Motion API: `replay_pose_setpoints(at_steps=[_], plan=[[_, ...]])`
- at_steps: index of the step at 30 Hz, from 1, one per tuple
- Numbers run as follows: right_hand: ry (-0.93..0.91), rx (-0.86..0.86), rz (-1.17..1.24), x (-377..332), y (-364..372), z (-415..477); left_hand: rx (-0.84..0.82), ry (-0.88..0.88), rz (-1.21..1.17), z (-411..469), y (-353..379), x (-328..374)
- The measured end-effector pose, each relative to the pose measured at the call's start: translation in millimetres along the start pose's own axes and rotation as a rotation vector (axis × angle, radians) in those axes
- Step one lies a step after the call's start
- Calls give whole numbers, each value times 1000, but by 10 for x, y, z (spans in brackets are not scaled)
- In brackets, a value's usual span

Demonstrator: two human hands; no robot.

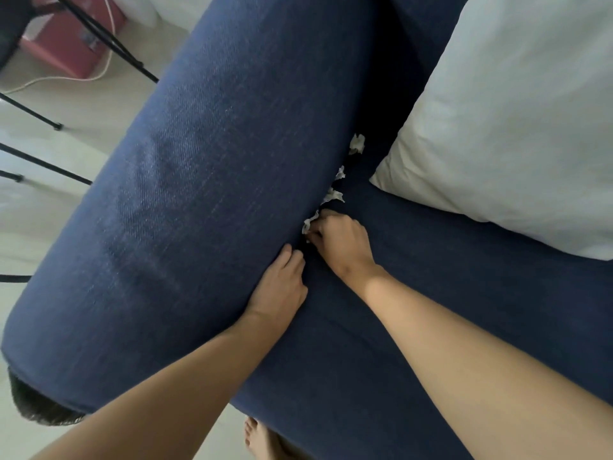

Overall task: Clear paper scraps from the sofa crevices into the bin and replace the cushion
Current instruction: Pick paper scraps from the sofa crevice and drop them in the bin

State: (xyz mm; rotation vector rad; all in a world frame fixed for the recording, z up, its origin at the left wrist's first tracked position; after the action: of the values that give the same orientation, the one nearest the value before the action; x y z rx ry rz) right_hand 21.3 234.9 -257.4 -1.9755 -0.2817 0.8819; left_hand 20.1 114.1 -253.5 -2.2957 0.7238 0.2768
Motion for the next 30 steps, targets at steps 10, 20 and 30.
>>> replay_pose_setpoints(at_steps=[10,20,30], plan=[[31,118,164,91,-1156,-288,392,-96,-490,-538,-565,-564],[-86,117,227,-1238,-2038,-311,928,-496,-1028,-1858,-478,-1882],[-290,-126,222,-3340,-936,-746,776,-904,-1204,-3629,1621,-1886]])
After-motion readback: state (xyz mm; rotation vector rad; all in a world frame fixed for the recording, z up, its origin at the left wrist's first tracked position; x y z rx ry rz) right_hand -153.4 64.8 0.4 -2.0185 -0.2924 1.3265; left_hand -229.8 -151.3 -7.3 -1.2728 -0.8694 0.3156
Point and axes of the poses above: each hand's wrist, its own z-axis towards the middle knuckle, its own y-axis out of the palm, x = y × z, the point moved 8 cm from there along z, towards the middle knuckle, and after that the axes turned 6 degrees about y, right-handed, at the moved point
